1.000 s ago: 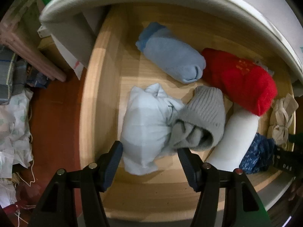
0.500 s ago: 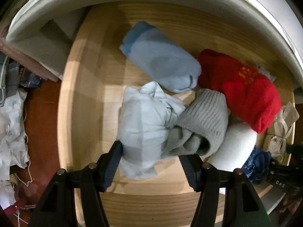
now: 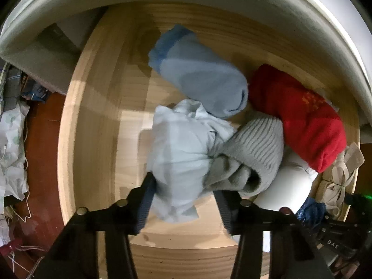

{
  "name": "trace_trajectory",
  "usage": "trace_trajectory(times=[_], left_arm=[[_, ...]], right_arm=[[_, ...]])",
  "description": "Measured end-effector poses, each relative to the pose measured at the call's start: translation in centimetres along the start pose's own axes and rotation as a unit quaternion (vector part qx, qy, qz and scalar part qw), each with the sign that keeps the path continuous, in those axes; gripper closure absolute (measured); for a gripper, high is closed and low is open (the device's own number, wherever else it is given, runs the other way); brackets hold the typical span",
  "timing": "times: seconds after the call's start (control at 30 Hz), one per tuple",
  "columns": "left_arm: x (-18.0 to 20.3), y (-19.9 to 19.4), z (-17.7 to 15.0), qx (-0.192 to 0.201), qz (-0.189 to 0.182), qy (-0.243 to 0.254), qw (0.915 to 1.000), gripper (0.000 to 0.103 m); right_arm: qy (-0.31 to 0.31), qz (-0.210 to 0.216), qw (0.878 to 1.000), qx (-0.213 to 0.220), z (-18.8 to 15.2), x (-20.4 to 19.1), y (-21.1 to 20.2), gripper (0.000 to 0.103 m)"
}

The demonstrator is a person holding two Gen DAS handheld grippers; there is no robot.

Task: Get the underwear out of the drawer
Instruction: 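Lower the left tool into the drawer over the light blue crumpled underwear, then close the left tool on the light blue crumpled underwear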

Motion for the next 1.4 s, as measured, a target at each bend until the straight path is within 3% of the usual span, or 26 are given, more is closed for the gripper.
trace_trajectory(times=[0.27, 0.73, 1.03, 1.4], left_arm=[[-1.1, -0.3, -1.0, -0.002, -0.006, -0.003, 1.0000, 0.070], [-2.2, -2.1, -2.5, 0.003, -0.009, 0.001, 1.0000, 0.072], [-1.7, -6.4, -4.3, 0.025, -0.020, 0.005, 0.9995, 0.072], [-1.7, -10.4, -4.0, 0.059, -0.032, 0.011, 0.9977, 0.072]], right_arm=[[0.000, 0.000, 1.000, 0.001, 0.0, -0.1, 0.0, 0.026], [-0.002, -0.002, 1.000, 0.000, 0.0, -0.4, 0.4, 0.025], [-0.007, -0.004, 1.000, -0.001, -0.3, -0.9, 1.0, 0.027], [-0.012, -0.001, 1.000, -0.012, -0.6, -0.1, 0.9, 0.032]])
Point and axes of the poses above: each gripper's, at about its wrist camera, not at the fingertips, and y roughly the way its jaws point, x to its right, z to its top, the point moved 9 cm from there along y, roughly the way its jaws point, and after that the axes turned 3 degrees about -z, right-handed, at the moved point
